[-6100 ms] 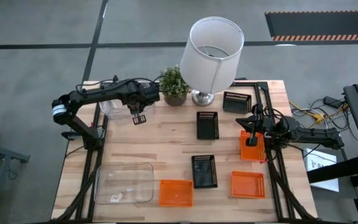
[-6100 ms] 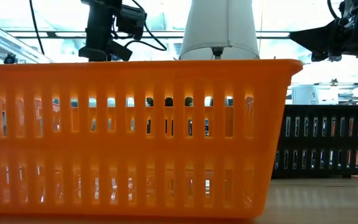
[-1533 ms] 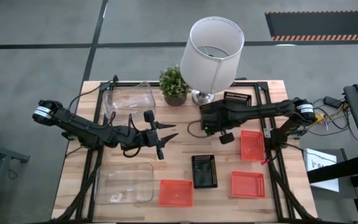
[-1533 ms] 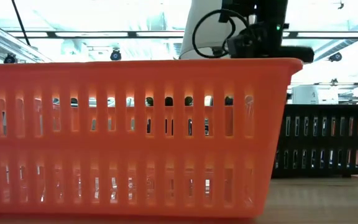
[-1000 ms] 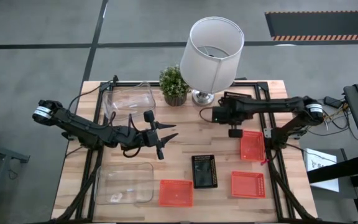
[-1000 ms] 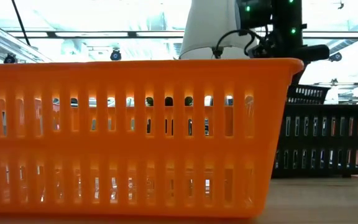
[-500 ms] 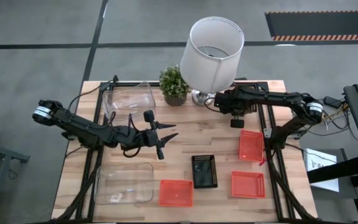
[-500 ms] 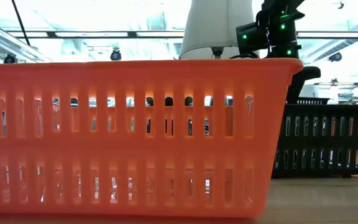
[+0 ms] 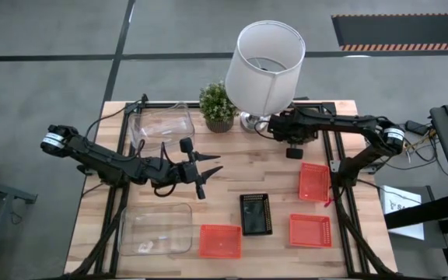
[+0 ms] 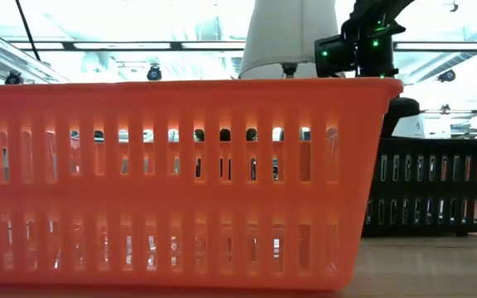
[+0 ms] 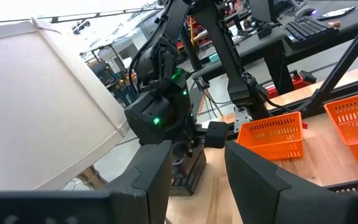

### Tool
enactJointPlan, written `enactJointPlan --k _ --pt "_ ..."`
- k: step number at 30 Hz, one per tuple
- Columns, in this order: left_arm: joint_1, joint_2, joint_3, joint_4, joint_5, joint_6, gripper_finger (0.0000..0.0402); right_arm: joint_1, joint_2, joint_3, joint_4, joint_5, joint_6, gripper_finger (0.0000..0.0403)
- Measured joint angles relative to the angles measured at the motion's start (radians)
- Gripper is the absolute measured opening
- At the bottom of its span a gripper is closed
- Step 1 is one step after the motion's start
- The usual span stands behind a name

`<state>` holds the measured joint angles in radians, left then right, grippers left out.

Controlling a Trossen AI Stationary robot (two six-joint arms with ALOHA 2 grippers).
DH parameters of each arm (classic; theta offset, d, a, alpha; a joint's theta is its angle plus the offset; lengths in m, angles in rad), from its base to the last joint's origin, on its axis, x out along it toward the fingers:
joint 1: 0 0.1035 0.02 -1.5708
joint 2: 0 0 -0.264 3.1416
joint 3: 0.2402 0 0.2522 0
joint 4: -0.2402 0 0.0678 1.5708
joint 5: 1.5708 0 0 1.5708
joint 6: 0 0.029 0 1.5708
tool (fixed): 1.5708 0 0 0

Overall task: Stack baskets by color
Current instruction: Stack the middle black bin into the top black bin, then stack the black bin on top of the stacked black bins

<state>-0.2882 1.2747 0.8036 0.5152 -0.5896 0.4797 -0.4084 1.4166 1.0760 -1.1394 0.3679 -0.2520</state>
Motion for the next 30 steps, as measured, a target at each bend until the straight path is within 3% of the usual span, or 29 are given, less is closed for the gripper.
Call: enactJointPlan --k 18,24,30 --pt "0.000 0.000 -0.001 0.000 0.000 0.000 0.0132 -0.005 0.000 0.000 0.015 0.056 -0.011 0.0099" --pt "0.000 0.000 -0.001 0.000 0.000 0.000 0.0132 -0.005 -0.001 0.004 0.016 0.055 -0.011 0.0099" --pt "0.000 0.000 -0.002 0.000 0.000 0.000 0.0132 -0.005 -0.005 0.010 0.014 0.054 -0.010 0.0067"
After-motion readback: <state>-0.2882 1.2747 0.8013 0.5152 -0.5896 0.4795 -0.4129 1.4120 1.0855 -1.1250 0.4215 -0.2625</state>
